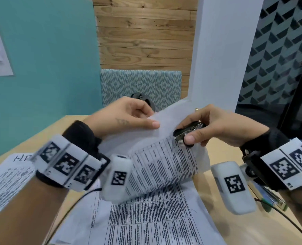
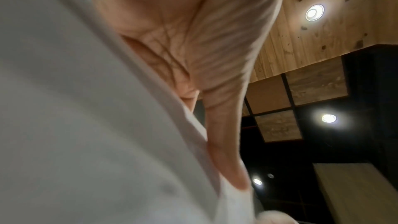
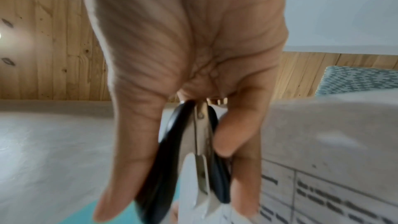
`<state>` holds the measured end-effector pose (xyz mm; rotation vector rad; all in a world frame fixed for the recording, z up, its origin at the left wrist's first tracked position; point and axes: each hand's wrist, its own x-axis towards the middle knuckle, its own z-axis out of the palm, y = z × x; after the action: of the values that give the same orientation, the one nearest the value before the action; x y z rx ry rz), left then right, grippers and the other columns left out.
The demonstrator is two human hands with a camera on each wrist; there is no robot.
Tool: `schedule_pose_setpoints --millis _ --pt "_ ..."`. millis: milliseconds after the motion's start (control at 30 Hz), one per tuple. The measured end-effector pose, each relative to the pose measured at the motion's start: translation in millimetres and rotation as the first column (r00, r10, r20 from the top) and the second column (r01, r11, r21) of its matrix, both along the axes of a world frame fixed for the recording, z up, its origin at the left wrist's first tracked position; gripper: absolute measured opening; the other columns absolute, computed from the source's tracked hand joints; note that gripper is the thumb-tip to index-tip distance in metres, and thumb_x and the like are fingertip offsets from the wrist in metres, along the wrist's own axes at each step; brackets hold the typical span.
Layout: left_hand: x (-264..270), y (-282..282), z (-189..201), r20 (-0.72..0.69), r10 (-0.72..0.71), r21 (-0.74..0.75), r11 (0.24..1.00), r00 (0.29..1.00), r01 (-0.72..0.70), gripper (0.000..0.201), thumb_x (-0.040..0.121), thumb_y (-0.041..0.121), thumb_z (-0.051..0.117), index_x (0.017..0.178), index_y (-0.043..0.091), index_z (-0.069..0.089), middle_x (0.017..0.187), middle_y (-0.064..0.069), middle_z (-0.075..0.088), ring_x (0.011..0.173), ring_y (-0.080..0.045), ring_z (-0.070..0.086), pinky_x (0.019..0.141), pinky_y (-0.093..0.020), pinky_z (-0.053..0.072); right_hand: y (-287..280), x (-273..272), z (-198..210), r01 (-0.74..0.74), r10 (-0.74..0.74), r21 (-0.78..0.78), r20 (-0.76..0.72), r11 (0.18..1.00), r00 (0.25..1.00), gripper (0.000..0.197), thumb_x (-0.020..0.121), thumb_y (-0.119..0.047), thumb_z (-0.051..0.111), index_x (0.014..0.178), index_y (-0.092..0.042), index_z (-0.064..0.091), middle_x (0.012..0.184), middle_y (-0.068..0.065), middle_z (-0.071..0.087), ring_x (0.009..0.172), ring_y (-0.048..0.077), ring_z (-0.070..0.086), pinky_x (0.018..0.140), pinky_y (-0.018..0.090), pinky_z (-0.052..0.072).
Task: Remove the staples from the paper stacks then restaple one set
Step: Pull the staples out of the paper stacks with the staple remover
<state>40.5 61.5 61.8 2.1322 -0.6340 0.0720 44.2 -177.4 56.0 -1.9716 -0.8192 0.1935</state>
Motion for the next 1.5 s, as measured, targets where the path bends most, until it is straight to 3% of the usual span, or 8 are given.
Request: schedule_pose_setpoints --millis 267,433,567,833,1000,1133,1267,1500 --pt "9.3 81.5 -41.1 -0.238 -0.052 -0.334 0.942 0.970 -0.031 0.067 0.023 0.050 0.092 0.084 0.030 0.076 0.092 0.008 0.074 0.084 -0.005 0.068 0.079 -0.026 0.054 -11.0 2.1 12.0 0.073 -0.100 0.359 0.058 0.931 0.993 0.066 0.030 -0.056 0.087 0.081 -0.014 0.075 0.076 0.003 0.074 0.072 0.010 0.069 0.052 0.013 0.048" --pt "19.4 54.0 -69.1 -0.157 0.056 -0.327 0.939 0.986 -0.106 0.061 0.047 0.053 0.084 0.092 0.016 0.070 0.094 0.003 0.074 0.086 -0.008 0.068 0.074 -0.022 0.052 -4.5 4.0 6.2 0.130 -0.167 0.393 0.063 0.910 0.984 0.076 0.028 -0.057 0.087 0.087 -0.014 0.071 0.078 0.001 0.073 0.074 0.009 0.069 0.053 0.014 0.048" --pt "23.2 46.4 -47.1 0.006 0.247 -0.492 0.844 0.969 -0.212 0.005 0.088 0.012 0.057 0.086 0.013 0.062 0.070 0.012 0.071 0.066 -0.002 0.065 0.065 -0.020 0.051 -8.1 8.2 4.5 0.198 -0.261 0.381 0.122 0.903 0.958 0.074 0.026 -0.059 0.087 0.086 -0.019 0.067 0.080 -0.003 0.070 0.073 0.006 0.067 0.054 0.015 0.048" --pt "-13.8 111.4 31.5 0.299 0.519 -0.635 0.735 0.801 -0.240 0.011 0.087 0.026 0.061 0.078 0.027 0.067 0.071 0.015 0.065 0.067 -0.007 0.055 0.062 -0.028 0.040 -8.2 14.0 -3.7 0.223 -0.254 0.259 0.092 0.940 0.963 0.038 0.064 -0.044 0.070 0.093 -0.019 0.064 0.083 -0.001 0.068 0.073 0.007 0.065 0.056 0.017 0.048" --pt "-51.2 164.6 64.0 0.221 0.677 -0.515 0.692 0.702 -0.506 0.018 0.091 0.022 0.057 0.073 0.024 0.057 0.047 0.019 0.055 0.061 -0.005 0.043 0.055 -0.023 0.031 2.4 14.5 -16.8 0.204 -0.206 0.041 0.049 0.978 0.977 0.030 0.080 -0.045 0.056 0.091 -0.020 0.070 0.085 0.000 0.066 0.071 0.010 0.063 0.056 0.021 0.044" --pt "-53.3 211.2 47.0 -0.094 0.789 -0.332 0.550 0.607 -0.766 0.013 0.090 0.010 0.055 0.077 0.012 0.052 0.041 0.009 0.058 0.040 0.000 0.053 0.039 -0.013 0.041 11.8 14.4 -25.9 0.161 -0.156 -0.060 0.088 0.985 0.984 0.082 0.036 -0.088 0.060 0.087 -0.026 0.074 0.075 -0.006 0.069 0.064 0.005 0.064 0.048 0.015 0.044" --pt "-43.4 275.1 -9.6 -0.379 0.816 0.222 0.538 0.436 -0.813 0.017 0.091 0.012 0.053 0.097 -0.003 0.054 0.079 -0.019 0.057 0.061 -0.027 0.055 0.054 -0.030 0.048 16.3 17.1 -34.9 0.152 -0.144 -0.098 0.084 0.984 0.986 0.096 0.026 -0.091 0.058 0.085 -0.018 0.073 0.078 -0.006 0.072 0.067 0.008 0.066 0.048 0.016 0.045" --pt "-19.5 314.4 -96.8 -0.249 0.930 0.655 0.366 0.269 -0.661 0.052 0.085 0.021 0.065 0.122 -0.014 0.051 0.120 -0.031 0.057 0.113 -0.041 0.054 0.079 -0.036 0.041 19.9 19.2 -47.6 0.142 -0.138 -0.188 0.031 0.972 0.990 0.092 0.020 -0.090 0.060 0.074 -0.017 0.075 0.073 -0.002 0.072 0.062 0.007 0.065 0.046 0.014 0.043"
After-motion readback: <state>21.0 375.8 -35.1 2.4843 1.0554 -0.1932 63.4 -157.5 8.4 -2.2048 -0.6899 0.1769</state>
